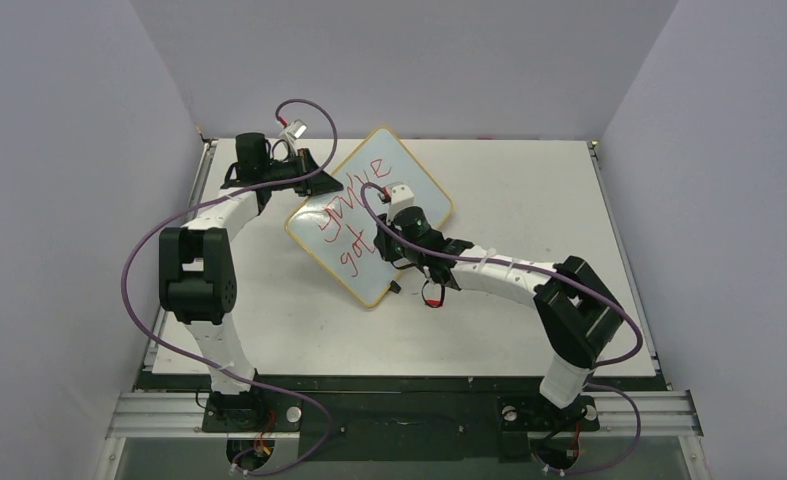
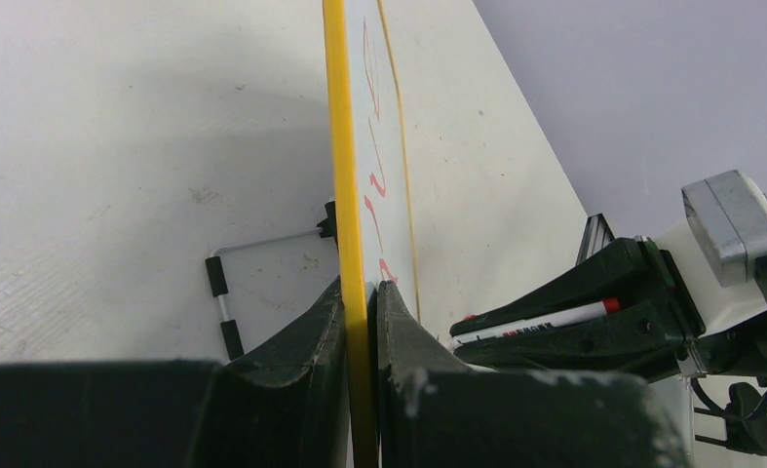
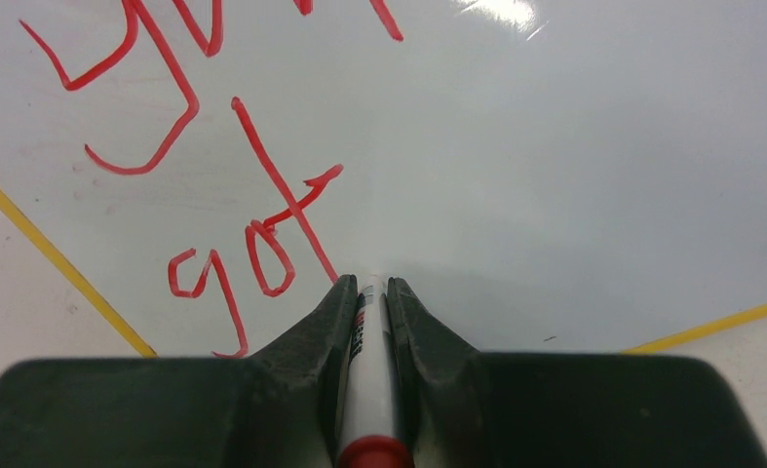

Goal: Write a sentence on the whiteboard

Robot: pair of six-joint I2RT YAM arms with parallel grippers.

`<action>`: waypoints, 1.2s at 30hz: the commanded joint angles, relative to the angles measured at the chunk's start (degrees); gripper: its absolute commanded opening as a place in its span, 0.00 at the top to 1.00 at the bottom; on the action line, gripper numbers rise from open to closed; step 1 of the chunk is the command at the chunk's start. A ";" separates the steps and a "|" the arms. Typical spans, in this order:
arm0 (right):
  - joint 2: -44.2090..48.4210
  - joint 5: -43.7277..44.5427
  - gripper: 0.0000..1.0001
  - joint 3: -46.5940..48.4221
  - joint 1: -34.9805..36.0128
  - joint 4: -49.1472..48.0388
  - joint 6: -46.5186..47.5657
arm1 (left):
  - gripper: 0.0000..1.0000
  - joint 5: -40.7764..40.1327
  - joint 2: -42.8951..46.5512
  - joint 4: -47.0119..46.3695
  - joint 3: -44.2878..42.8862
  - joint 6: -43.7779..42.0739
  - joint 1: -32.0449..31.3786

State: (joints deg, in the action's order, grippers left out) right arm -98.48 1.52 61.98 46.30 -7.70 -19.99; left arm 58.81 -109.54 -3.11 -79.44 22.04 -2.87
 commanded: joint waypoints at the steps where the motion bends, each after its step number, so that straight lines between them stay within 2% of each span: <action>1: -2.03 1.27 1.00 4.91 -0.81 0.41 0.84 | 1.00 -1.35 0.63 -7.78 -0.82 -6.13 -1.06; 11: -3.15 0.77 1.00 11.15 -1.46 2.74 1.80 | 1.00 -1.32 0.33 -7.87 -1.13 -6.05 -1.06; 21: 3.83 1.70 1.00 13.45 -1.50 4.50 3.56 | 1.00 -1.25 0.18 -7.87 -1.24 -5.98 -1.01; 36: 19.33 5.75 1.00 4.21 -2.55 4.75 5.82 | 1.00 -1.25 0.10 -8.05 -1.42 -5.76 -1.23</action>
State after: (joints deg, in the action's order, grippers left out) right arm -82.61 4.86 69.08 44.23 -2.07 -15.31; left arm 59.05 -109.54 -3.42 -79.44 22.09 -2.90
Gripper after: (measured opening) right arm 0.111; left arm 0.074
